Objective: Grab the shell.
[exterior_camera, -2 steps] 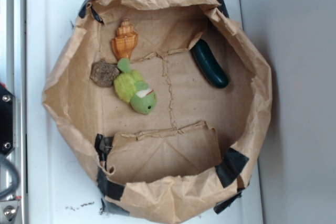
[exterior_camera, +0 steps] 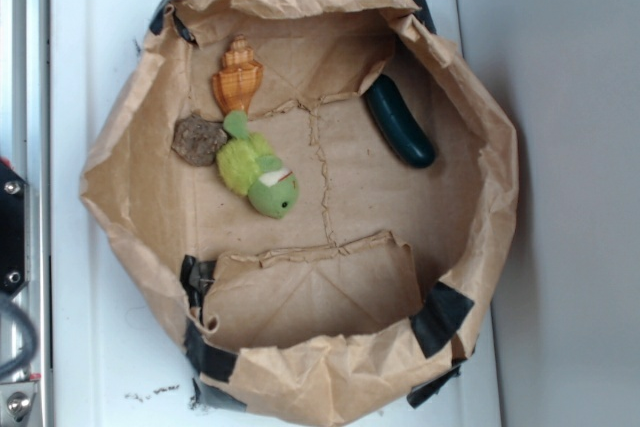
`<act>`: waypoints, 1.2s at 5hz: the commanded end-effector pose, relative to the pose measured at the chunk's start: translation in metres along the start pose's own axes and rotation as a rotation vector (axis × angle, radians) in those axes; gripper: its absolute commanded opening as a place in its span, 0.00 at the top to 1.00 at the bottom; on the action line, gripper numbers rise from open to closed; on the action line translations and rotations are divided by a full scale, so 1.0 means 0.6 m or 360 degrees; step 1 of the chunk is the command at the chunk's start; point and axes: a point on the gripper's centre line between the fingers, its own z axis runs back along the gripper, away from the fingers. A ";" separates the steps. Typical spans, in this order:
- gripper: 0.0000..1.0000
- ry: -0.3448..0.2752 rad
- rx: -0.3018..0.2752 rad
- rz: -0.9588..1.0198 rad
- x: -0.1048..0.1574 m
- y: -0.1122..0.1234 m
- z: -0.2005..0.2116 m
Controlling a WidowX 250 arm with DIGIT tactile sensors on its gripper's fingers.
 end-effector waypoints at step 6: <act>0.00 0.0549 -0.0199 -0.1297 0.187 0.035 -0.126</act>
